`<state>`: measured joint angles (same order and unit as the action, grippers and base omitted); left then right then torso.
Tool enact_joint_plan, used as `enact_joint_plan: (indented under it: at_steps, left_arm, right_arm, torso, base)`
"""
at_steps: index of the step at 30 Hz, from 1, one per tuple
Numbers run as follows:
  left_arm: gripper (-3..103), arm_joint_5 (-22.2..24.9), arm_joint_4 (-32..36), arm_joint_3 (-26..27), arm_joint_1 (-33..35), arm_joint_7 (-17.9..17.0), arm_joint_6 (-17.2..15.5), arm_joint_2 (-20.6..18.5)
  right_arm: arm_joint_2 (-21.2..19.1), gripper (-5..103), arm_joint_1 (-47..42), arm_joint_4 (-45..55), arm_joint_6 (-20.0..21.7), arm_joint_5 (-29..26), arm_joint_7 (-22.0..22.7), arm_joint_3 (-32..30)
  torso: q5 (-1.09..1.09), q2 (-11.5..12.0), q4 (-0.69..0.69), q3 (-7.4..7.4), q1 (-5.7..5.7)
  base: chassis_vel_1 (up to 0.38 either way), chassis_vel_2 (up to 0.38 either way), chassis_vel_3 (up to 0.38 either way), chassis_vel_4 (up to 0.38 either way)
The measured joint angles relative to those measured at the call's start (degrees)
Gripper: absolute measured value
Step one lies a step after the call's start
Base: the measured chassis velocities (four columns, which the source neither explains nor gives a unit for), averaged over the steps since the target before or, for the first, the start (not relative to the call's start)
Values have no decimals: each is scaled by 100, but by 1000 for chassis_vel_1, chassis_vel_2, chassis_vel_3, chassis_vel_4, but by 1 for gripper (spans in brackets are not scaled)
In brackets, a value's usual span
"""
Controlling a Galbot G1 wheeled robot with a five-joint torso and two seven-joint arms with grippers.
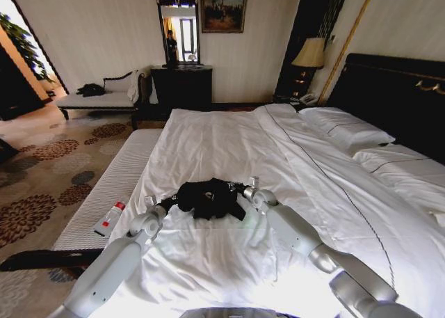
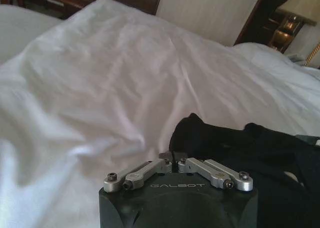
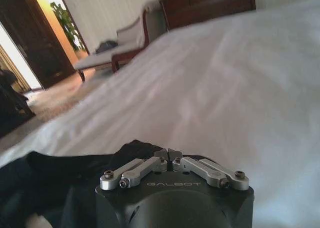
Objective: Fold the clothes on the bed.
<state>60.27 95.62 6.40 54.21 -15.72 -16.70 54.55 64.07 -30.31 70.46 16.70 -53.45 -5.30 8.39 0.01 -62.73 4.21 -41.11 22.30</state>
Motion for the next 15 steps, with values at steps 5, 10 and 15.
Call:
enact_joint_plan:
  at_steps: [5, 10, 15]
  left_arm:
    - [1, 89, 143, 188, -73, -28, 1, -98]
    - [1, 324, 393, 414, -323, -104, -2, -258]
    - [1, 517, 627, 484, -717, -199, -10, -477]
  right_arm:
    - [-237, 0, -34, 552, 36, -71, 121, -151]
    - [-595, 0, -49, 1203, 120, -305, 333, -315]
    - [-890, 0, 47, 1786, 222, -564, 559, -396]
  torso:
    - [-1, 0, -2, 0, 0]
    - [0, 0, 0, 0, 0]
    - [0, 0, 1, 0, 0]
  base:
    - [0, 0, 0, 0]
    - [0, 0, 0, 0]
    - [0, 0, 0, 0]
